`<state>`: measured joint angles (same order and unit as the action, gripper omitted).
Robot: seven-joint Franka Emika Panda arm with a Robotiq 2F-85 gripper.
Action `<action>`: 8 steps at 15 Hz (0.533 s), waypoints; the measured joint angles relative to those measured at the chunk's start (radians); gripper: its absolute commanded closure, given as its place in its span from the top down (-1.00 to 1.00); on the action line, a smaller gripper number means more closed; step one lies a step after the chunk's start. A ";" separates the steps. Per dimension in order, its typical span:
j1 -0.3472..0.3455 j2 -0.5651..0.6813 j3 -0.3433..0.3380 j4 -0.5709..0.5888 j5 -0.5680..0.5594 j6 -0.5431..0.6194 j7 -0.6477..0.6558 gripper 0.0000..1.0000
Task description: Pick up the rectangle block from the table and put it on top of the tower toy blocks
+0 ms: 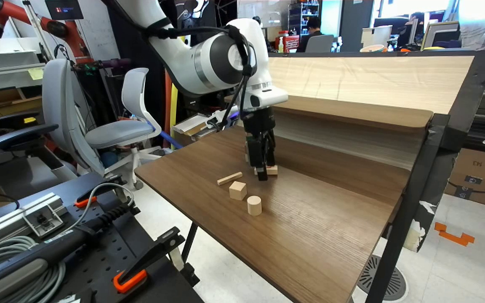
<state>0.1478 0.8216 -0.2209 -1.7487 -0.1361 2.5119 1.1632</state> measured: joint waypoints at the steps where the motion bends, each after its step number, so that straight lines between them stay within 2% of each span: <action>1: 0.002 0.001 -0.002 0.001 -0.001 0.000 0.000 0.89; 4: 0.008 0.001 -0.012 0.000 -0.014 0.001 0.000 0.55; 7: 0.013 0.001 -0.023 -0.001 -0.033 0.003 -0.001 0.68; 8: 0.014 0.001 -0.026 -0.002 -0.040 0.003 -0.002 0.78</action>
<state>0.1620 0.8222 -0.2465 -1.7511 -0.1760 2.5150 1.1615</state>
